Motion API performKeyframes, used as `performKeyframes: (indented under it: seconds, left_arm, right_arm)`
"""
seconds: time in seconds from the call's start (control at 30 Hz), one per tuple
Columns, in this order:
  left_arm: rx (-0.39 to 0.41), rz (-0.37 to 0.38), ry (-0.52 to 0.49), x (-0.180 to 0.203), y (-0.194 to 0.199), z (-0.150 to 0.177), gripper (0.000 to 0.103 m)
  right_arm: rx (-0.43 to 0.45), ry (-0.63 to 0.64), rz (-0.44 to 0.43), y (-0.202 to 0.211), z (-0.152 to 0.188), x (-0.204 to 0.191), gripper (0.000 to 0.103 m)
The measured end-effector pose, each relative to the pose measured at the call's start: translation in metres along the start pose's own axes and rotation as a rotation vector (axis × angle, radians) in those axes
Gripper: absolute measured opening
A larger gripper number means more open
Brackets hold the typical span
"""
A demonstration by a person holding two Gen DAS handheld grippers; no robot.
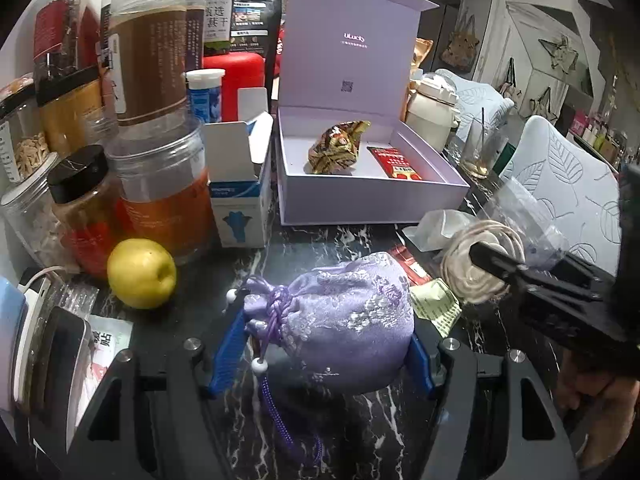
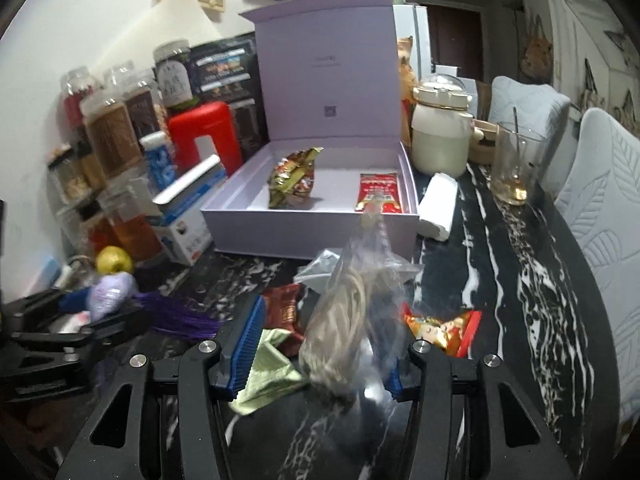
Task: Organize soft objects
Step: 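Grasp the lilac drawstring pouch with the left gripper while the right gripper grasps the clear flower bag, then lift the pouch and clear bag with both grippers and carry them over the lilac box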
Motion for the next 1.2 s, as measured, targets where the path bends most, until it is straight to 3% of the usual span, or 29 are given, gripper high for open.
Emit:
performKeyframes:
  seconds: [0.07,0.2,0.3,0.8,1.2]
  left_arm:
    - [-0.001,0.002,-0.003,-0.002,-0.001,0.001,0.068]
    - [-0.024,0.026,0.014,-0.004,-0.009,0.006,0.068]
    - [-0.023,0.027,0.024,-0.006,-0.011,0.007,0.068]
    - [-0.003,0.032,-0.004,0.009,0.015,0.009,0.068]
    - [0.062,0.043,-0.059,0.036,0.063,0.004,0.068]
  right_arm:
    - [-0.032,0.003,0.022,-0.009,0.007,0.003,0.050]
    - [-0.078,0.005,0.038,-0.018,0.019,0.006,0.028]
    - [-0.082,0.008,0.032,-0.017,0.020,0.005,0.021]
    - [-0.026,0.017,0.050,0.032,0.020,0.003,0.020]
    - [0.029,-0.079,0.031,0.095,0.032,0.007,0.020]
Point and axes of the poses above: each gripper's, at about its wrist camera, not at the fingertips, and y roughly against the way its jaws point, x to its right, z to its underside, the point moved 9 cm from there along -y, roughly the way its jaws point, and after that the axes turned 14 degrees about x, right-handed, at the moved point
